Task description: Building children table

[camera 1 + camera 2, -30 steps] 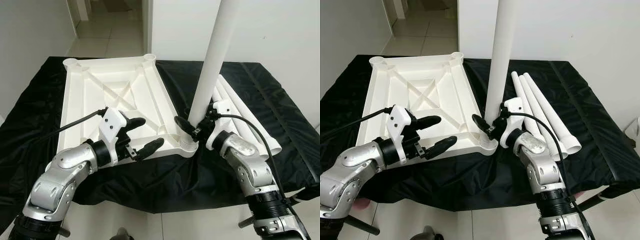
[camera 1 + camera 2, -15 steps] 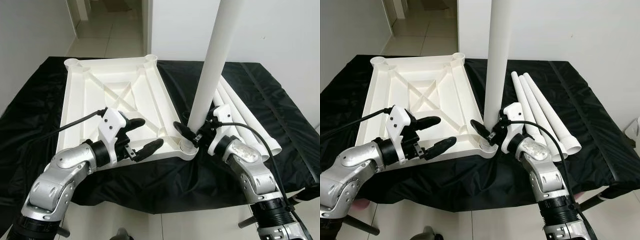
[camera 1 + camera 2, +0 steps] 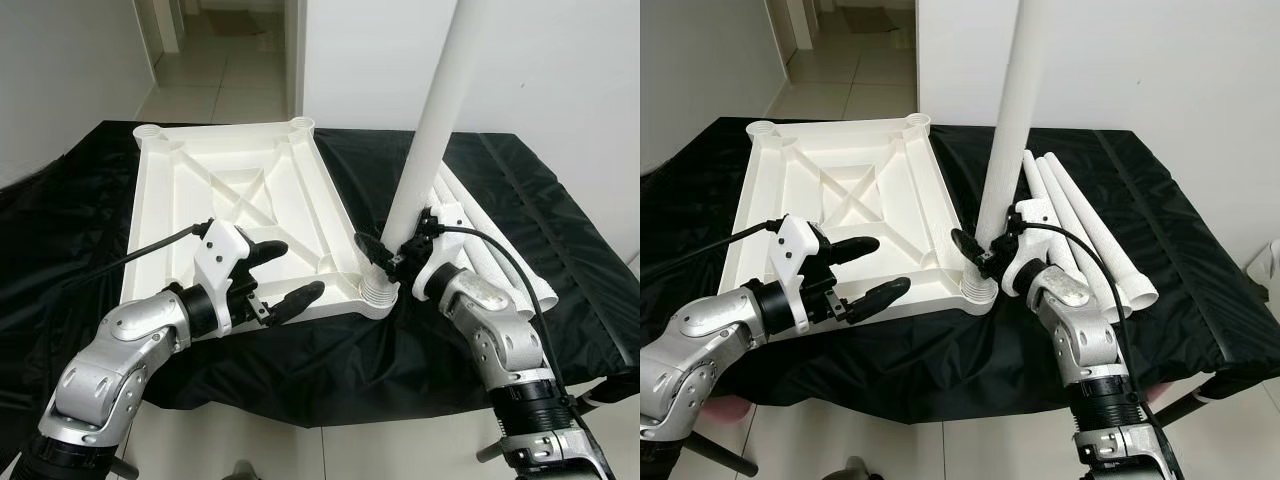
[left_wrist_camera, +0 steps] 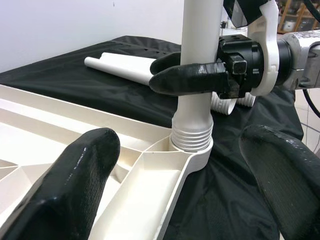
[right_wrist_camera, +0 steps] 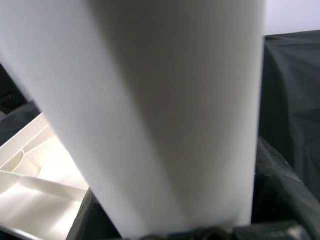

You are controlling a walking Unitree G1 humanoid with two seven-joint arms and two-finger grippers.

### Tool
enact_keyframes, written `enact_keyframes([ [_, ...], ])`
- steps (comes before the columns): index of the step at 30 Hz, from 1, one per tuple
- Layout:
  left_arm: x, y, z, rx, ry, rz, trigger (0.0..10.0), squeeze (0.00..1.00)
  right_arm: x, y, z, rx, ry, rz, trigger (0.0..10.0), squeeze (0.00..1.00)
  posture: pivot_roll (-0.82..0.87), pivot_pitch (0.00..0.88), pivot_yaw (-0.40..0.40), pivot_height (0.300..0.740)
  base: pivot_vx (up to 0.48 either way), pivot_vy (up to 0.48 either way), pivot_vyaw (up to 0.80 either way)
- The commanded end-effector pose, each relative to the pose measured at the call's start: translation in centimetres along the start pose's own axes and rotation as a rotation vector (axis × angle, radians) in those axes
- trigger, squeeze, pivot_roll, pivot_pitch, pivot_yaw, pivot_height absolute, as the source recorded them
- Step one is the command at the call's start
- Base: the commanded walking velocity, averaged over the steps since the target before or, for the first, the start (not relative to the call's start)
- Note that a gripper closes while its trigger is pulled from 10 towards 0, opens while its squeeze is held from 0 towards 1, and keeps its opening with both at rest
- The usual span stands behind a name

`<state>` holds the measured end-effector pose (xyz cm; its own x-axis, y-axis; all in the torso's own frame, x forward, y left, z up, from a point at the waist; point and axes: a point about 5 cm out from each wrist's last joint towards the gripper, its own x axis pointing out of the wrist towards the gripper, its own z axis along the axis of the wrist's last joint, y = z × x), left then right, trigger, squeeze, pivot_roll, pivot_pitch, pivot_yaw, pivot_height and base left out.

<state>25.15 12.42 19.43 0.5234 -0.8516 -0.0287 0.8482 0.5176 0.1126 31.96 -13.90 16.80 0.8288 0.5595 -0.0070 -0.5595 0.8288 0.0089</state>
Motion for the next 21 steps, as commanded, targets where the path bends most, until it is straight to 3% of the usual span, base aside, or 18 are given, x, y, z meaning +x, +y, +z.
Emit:
enact_keyframes([
  [1, -0.2, -0.2, 0.2, 0.008, 0.002, -0.033, 10.0, 0.0, -1.1, -1.2, -3.2, 0.072, 0.139, -0.09, 10.0, 0.0, 0.0, 0.055, -0.002, 0.74, 0.0, 0.0, 0.0],
  [13, -0.3, -0.2, 0.4, 0.008, 0.004, -0.033, 10.0, 0.0, -1.2, -1.3, -4.2, 0.131, 0.172, -0.166, 10.0, 0.0, 0.0, 0.073, 0.008, 0.74, 0.0, 0.0, 0.0],
  [21, -0.4, -0.1, 0.5, 0.009, 0.002, -0.033, 10.0, 0.0, -1.4, -0.5, -4.1, 0.025, 0.15, -0.114, 10.0, 0.0, 0.0, 0.082, 0.012, 0.74, 0.0, 0.0, 0.0],
])
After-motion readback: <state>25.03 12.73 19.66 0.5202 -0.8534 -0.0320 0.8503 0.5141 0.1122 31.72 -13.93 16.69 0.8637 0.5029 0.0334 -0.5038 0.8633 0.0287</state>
